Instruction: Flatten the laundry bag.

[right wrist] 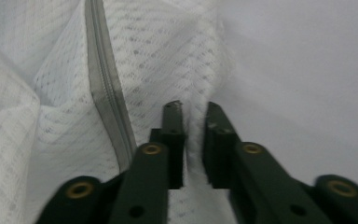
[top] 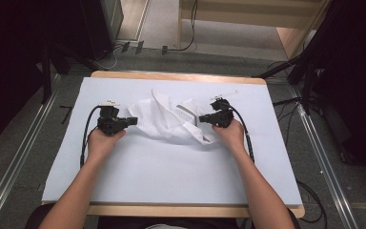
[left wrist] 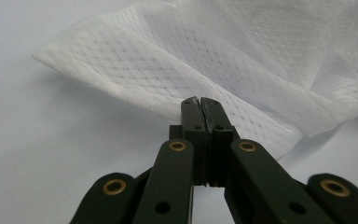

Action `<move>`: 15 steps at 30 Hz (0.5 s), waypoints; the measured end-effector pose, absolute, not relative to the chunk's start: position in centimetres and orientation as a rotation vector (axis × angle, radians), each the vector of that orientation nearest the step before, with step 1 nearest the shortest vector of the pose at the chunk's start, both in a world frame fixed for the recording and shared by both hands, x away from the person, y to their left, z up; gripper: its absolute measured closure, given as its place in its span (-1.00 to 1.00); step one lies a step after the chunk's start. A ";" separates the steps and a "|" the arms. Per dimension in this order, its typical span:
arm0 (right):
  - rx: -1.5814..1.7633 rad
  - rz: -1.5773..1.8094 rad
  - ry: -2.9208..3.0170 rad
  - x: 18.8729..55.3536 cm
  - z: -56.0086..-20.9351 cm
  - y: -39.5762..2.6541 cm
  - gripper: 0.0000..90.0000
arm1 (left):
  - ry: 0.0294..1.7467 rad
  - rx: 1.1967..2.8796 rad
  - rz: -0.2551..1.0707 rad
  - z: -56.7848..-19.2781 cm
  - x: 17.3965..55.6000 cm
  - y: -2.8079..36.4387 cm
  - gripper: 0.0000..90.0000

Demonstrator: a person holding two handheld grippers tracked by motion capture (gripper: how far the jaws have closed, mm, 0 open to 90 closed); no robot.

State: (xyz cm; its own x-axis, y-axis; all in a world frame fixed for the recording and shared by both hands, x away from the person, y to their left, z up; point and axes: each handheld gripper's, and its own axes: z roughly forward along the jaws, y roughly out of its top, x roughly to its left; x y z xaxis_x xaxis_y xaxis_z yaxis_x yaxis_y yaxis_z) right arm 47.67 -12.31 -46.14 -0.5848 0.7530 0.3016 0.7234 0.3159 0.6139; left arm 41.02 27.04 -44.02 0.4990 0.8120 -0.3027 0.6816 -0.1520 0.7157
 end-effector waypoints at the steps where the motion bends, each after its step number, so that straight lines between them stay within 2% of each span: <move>1: 1.425 1.167 2.516 47.6 -45.9 -12.5 1.00 | 1.242 1.877 0.204 -43.9 41.0 27.3 1.00; 15: 1.483 1.135 2.439 45.8 -45.1 -16.1 1.00 | 1.286 1.832 0.199 -43.7 41.7 28.8 1.00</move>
State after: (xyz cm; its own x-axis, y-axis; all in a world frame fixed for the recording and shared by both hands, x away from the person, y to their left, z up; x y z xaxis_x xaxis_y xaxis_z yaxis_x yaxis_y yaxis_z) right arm 45.81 -16.12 -45.15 -0.5316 0.7917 0.3009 0.7401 0.2614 0.6196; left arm 41.67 28.82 -43.71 0.4546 0.8277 -0.3289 0.6895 -0.0933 0.7183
